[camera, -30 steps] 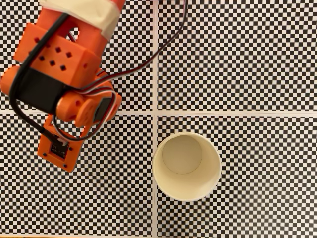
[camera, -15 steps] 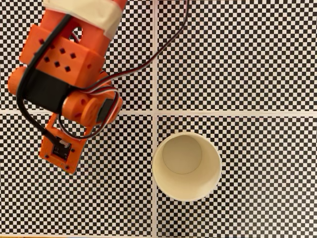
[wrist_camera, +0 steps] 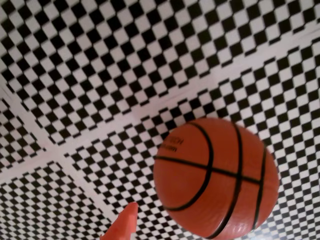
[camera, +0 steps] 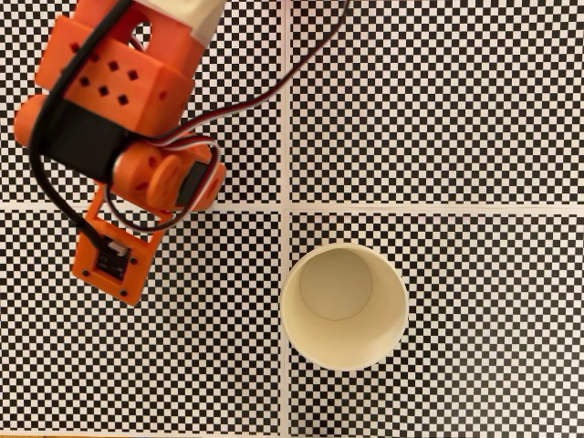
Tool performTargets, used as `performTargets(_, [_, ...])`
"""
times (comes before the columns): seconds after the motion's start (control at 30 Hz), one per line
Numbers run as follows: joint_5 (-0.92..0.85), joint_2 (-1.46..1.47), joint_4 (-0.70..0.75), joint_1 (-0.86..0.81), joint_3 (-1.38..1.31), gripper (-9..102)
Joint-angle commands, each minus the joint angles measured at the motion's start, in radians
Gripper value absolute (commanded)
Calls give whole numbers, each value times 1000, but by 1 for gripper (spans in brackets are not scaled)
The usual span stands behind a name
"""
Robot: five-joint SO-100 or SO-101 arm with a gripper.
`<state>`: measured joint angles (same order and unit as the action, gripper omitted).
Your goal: Grasp basketball and place into cup.
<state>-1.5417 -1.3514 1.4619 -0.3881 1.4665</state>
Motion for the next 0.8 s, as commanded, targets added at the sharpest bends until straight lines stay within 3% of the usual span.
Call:
performTargets(0.0, [0, -69, -40, -6, 28, 60])
performTargets(0.77, [18, -61, -153, -2, 120, 60])
